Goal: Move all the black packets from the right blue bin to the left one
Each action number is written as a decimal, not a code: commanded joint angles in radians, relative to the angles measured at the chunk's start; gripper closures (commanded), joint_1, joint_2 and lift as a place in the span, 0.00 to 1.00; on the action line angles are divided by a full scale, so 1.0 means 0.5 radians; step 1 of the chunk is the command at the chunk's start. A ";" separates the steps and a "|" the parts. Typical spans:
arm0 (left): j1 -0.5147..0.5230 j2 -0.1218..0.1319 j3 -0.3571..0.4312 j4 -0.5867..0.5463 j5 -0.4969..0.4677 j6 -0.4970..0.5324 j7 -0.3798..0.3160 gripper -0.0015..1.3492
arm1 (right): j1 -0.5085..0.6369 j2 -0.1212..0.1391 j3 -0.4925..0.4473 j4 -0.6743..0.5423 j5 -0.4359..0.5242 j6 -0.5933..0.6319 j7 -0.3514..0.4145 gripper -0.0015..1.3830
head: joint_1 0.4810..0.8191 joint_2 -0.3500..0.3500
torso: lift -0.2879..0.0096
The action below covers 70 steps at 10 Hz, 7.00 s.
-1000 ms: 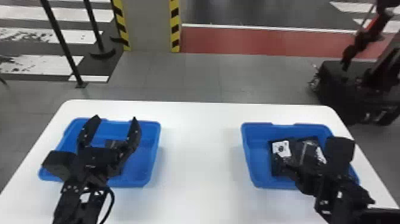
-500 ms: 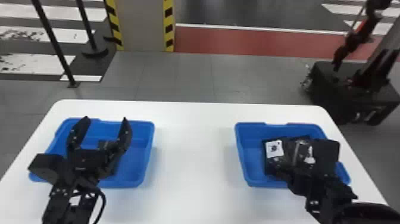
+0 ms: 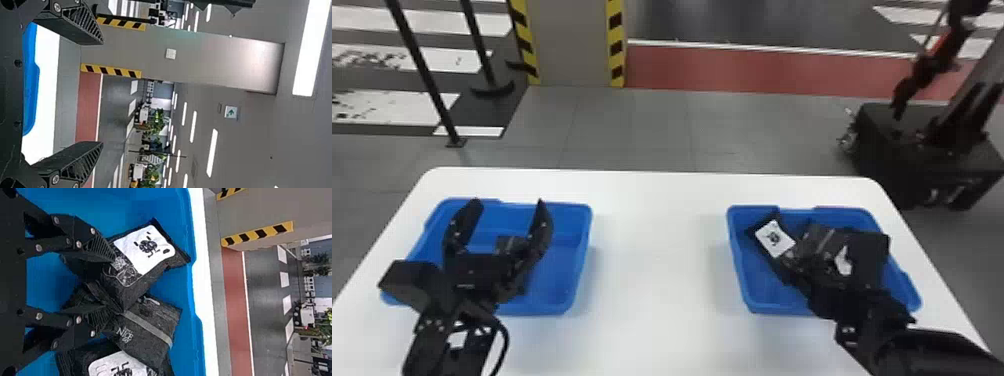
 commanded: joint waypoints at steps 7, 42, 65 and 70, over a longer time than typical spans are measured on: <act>0.004 -0.010 0.005 0.000 0.012 0.006 0.000 0.09 | 0.172 0.046 0.000 -0.248 -0.046 -0.176 -0.017 0.82 | 0.63 0.44 | 0.60; 0.009 -0.010 -0.025 0.000 0.089 -0.048 0.000 0.09 | 0.295 0.034 0.030 -0.729 -0.233 0.482 -0.155 0.81 | 0.63 0.48 | 0.60; -0.193 0.048 -0.473 -0.230 0.583 0.580 -0.218 0.09 | -0.529 0.009 0.399 0.224 -0.939 -0.048 1.041 0.81 | 0.63 0.61 | 0.60; -0.197 0.045 -0.498 -0.299 0.598 0.703 -0.230 0.09 | -0.583 0.015 0.537 0.282 -1.018 -0.078 1.041 0.81 | 0.63 0.57 | 0.60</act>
